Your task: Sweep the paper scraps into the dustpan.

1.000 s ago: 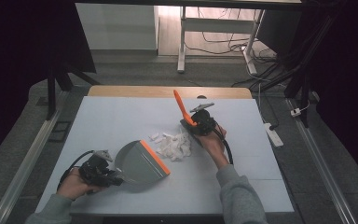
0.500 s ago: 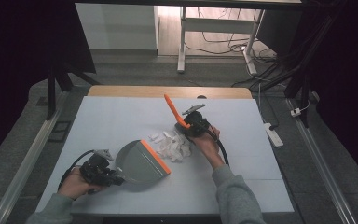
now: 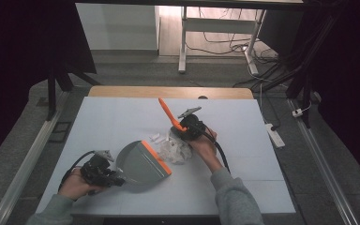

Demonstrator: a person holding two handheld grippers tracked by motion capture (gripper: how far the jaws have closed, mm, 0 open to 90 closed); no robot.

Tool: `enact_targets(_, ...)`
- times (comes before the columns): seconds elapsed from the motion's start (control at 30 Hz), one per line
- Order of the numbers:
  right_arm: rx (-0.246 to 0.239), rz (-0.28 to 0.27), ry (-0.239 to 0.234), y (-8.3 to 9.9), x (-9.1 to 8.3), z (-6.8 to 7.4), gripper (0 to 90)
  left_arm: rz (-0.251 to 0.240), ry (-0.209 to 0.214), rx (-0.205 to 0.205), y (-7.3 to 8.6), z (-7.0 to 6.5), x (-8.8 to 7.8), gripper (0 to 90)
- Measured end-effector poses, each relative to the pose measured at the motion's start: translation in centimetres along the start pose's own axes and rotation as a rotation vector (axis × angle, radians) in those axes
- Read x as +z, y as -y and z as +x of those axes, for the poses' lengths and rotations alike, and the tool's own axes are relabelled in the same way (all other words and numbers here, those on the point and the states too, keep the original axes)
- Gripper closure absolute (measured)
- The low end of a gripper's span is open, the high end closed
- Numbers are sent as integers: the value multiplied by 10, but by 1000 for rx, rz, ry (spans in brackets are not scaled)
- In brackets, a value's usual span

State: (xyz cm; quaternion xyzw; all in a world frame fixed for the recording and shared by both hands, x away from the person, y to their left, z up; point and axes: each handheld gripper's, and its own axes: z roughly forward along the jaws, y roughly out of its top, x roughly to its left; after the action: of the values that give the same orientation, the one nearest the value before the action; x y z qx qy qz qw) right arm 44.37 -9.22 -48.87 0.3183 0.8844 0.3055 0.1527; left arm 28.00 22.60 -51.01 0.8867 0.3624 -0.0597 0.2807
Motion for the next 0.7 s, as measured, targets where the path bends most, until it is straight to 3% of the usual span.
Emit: enact_targets(0.7,-31,-6,-61,-8,6,28,706,1,3,-4,0,0,1,613)
